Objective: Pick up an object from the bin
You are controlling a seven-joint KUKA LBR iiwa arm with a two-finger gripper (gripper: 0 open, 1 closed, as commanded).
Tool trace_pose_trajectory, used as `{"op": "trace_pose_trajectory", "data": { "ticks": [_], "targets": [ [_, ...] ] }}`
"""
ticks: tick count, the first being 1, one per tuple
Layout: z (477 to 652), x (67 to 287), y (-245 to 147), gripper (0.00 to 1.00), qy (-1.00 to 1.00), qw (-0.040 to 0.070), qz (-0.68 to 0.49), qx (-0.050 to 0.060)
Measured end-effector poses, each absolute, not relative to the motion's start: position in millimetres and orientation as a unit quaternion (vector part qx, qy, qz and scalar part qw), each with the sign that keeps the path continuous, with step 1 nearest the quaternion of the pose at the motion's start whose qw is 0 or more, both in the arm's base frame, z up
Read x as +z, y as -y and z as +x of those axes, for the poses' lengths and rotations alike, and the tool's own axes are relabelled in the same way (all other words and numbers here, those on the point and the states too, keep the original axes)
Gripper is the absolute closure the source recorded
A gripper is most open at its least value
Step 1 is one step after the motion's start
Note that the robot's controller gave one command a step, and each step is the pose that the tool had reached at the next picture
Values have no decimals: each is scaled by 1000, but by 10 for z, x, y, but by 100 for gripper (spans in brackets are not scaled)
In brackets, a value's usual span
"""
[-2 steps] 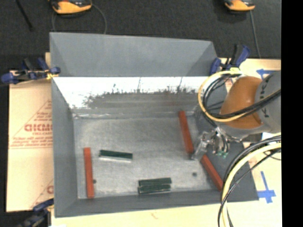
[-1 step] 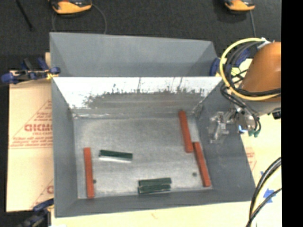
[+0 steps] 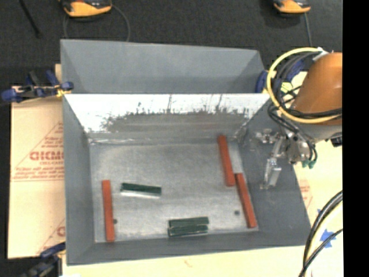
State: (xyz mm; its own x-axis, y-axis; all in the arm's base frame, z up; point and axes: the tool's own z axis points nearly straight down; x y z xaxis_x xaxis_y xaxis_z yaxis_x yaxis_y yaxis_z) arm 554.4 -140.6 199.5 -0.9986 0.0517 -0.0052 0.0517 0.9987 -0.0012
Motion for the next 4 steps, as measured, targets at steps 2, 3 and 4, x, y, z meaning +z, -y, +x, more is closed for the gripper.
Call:
{"op": "trace_pose_trajectory", "data": {
  "ticks": [2, 3, 4],
  "targets": [
    [5795, 727, 1171, 0, -909, 3, -417, -3],
    [6423, 722, 1142, 0, -858, 4, -514, -1],
    [6417, 724, 1155, 100, -859, 3, -512, -1]
  ]
}}
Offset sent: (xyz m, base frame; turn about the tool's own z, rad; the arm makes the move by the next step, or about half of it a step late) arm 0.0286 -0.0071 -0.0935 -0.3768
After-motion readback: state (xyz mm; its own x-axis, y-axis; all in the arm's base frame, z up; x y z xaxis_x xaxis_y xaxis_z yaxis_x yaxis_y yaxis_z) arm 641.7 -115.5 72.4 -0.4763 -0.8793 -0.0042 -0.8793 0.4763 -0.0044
